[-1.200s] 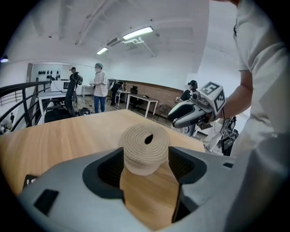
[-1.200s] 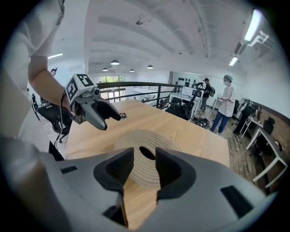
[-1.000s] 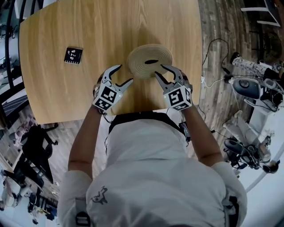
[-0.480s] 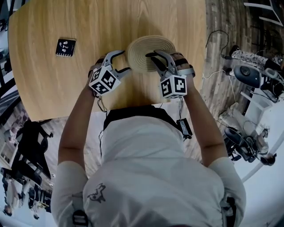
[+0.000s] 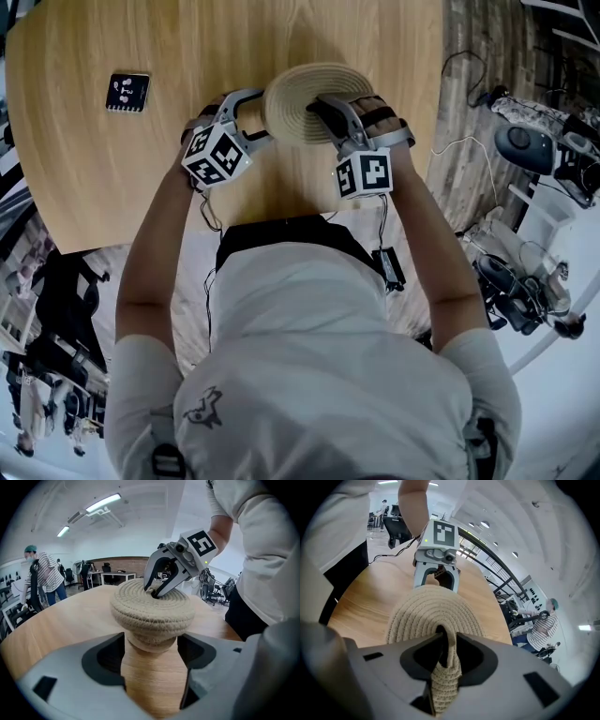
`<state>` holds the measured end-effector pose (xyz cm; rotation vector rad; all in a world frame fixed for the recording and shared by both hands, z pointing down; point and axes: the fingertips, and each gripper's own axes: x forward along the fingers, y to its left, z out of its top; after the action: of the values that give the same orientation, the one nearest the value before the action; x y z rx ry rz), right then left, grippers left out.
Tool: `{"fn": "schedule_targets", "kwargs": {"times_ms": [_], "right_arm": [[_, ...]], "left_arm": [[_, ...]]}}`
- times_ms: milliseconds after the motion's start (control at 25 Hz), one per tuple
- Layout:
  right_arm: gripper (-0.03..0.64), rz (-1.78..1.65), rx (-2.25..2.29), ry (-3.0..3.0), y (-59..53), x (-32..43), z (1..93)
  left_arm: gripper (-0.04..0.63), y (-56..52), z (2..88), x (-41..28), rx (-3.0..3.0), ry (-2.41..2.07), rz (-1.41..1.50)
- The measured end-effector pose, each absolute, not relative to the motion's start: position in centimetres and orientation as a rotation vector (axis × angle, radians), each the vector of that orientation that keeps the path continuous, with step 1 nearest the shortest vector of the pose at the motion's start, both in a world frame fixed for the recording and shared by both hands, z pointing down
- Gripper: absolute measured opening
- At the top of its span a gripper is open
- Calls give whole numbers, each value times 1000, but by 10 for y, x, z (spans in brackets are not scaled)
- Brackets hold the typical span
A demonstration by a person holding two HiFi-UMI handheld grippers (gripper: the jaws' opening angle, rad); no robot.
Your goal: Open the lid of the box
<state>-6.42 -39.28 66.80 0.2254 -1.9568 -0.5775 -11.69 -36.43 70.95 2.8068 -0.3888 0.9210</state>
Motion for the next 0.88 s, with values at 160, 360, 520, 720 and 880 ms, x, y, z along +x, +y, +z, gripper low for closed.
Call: {"fn": "schedule_targets", "kwargs": {"times_ms": [160, 360, 520, 720, 880], "right_arm": [[80, -613, 231, -1956, -398, -63, 668], [71, -645, 251, -1960, -391, -81, 666], [63, -678, 271, -1971, -388, -83, 659], [52, -715, 287, -1972, -381, -89, 660], [38, -730, 333, -2000, -384, -88, 652]], "left_arm": [[342, -367, 713, -104, 2813, -356, 921], [342, -358, 711, -110, 2838, -318, 923], [341, -355, 704, -112, 2849, -327, 898], [339, -350, 707, -118, 2853, -322, 886], [336, -351, 710, -116, 2847, -324, 883]]}}
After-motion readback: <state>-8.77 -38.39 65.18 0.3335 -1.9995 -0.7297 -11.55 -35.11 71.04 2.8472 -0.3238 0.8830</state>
